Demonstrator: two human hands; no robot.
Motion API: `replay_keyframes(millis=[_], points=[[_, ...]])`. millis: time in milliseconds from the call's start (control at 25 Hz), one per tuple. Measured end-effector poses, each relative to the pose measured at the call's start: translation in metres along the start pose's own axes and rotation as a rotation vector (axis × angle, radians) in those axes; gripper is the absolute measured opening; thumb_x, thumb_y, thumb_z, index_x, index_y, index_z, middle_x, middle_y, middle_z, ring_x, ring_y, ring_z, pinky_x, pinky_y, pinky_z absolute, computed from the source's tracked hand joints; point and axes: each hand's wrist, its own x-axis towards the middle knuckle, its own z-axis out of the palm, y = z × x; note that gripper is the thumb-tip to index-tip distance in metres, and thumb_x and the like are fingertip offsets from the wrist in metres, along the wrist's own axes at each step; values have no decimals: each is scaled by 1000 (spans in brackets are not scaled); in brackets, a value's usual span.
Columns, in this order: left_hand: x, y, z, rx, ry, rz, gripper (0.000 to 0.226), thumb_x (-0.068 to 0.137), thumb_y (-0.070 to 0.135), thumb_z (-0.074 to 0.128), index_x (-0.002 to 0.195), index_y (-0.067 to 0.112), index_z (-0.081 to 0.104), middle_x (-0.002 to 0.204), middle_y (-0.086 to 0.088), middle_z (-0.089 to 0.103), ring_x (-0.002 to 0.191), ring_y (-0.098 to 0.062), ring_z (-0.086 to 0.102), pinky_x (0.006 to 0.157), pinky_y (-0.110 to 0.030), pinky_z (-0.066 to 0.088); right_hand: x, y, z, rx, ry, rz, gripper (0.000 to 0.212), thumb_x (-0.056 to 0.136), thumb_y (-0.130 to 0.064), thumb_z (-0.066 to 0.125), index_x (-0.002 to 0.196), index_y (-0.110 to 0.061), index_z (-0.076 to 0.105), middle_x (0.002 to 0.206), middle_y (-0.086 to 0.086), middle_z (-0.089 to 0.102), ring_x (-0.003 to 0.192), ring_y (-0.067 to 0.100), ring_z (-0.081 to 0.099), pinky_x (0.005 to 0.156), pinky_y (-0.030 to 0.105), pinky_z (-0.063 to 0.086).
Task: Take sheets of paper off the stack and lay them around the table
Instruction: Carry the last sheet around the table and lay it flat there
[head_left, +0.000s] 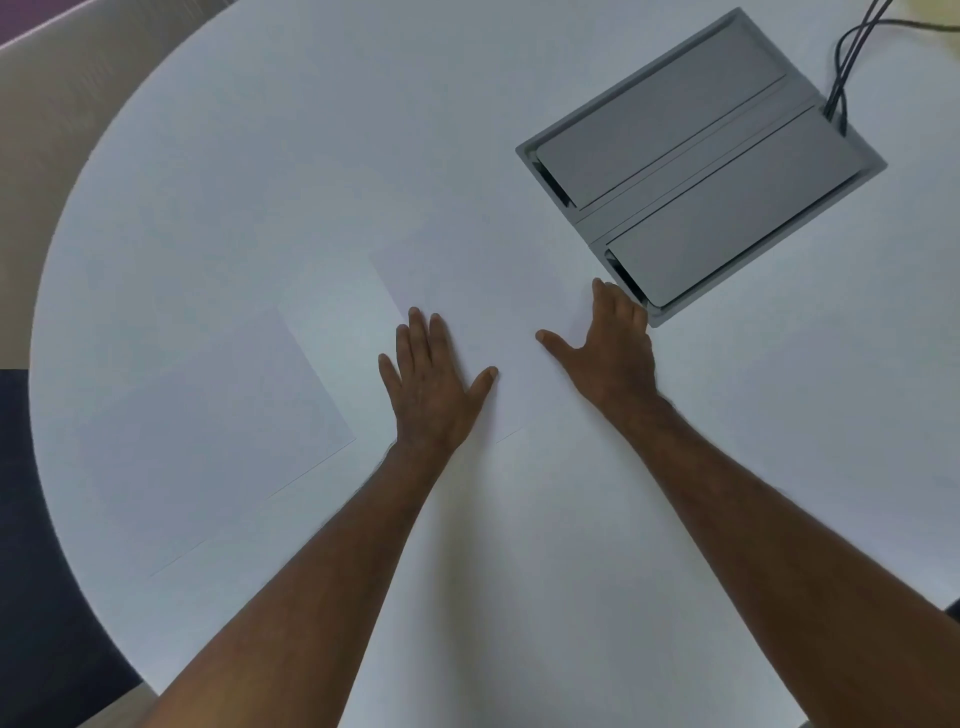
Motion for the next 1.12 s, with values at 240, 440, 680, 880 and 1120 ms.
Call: replay_keyframes(millis=[240,440,680,880,1120], points=[[3,3,8,23,-36,32,98,95,72,44,165,14,6,175,-7,-4,161,-34,-2,126,-64,7,10,-6,8,-113,37,-29,86,86,-60,70,147,-8,41,150,14,42,137,33,38,107,45,44],[4,-1,9,21,-54,54,99,94,73,43,165,17,4,175,-4,-7,161,-33,-7,126,-63,4,19,-9,0,92,35,54,65,86,-49,76,133,-11,53,137,10,51,127,28,46,100,46,51],[-1,-3,5,36,-58,86,97,95,70,46,165,17,7,175,-5,-5,161,-31,-2,126,-61,7,23,2,-10,305,5,64,23,98,-30,64,116,-17,59,113,6,72,98,26,68,79,31,48],[-19,3,-8,-156,-73,-30,100,94,68,53,165,15,7,175,-8,-3,162,-26,4,127,-56,12,5,9,-20,610,-67,116,24,95,-23,68,116,-13,68,101,0,72,97,19,66,85,31,52],[-51,1,-58,-961,-49,-432,91,92,49,73,162,18,23,154,-7,46,134,-23,50,111,-35,41,-49,7,-37,875,-105,192,6,95,-21,69,101,-21,70,93,-12,73,85,8,67,70,17,49]])
